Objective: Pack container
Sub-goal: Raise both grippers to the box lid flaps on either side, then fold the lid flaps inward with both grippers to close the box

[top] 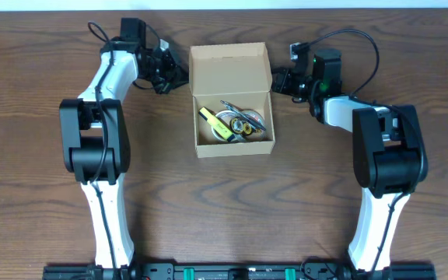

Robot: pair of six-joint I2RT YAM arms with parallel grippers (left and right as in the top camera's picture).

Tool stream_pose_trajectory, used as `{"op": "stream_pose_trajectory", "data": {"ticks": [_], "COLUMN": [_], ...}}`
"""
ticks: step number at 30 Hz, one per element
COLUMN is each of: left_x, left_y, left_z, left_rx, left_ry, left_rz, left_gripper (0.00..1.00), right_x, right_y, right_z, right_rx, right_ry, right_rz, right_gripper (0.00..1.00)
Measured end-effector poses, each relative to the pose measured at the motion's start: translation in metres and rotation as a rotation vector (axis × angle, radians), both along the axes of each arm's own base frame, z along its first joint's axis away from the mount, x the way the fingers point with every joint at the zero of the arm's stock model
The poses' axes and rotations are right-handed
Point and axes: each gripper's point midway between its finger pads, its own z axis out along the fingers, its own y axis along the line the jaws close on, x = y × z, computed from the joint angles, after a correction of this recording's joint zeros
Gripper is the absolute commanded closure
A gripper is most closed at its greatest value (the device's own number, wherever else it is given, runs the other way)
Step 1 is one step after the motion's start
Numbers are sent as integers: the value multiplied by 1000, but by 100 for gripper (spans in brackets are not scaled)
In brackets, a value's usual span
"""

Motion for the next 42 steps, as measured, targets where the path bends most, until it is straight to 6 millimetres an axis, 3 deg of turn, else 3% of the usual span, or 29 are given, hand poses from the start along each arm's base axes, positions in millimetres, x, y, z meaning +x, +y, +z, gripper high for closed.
{"op": "stream_pose_trajectory", "data": {"ticks": [9, 24, 28, 34, 42], "left_x": [-6, -13, -13, -16, -24], "left_y": [-11, -16, -16, -16, -19], "left_z": [7, 16, 30, 68, 76], "left_rx": [-58, -104, -99, -98, -123], "left_ry": [-25, -86, -131, -207, -209], "left_rz": [-59, -146, -161, -181, -206], "left_gripper": [94, 94, 94, 94, 94], "right_x": [2, -4, -4, -8, -10], "right_y": [9, 16, 19, 21, 23], "right_z": [20, 28, 36, 38, 56], "right_rx": [38, 54, 67, 76, 81], "right_ry": [-85, -134, -177, -184, -227], "right_rz": [50, 119, 143, 169, 194], "right_gripper": [99, 98, 99, 98, 98]}}
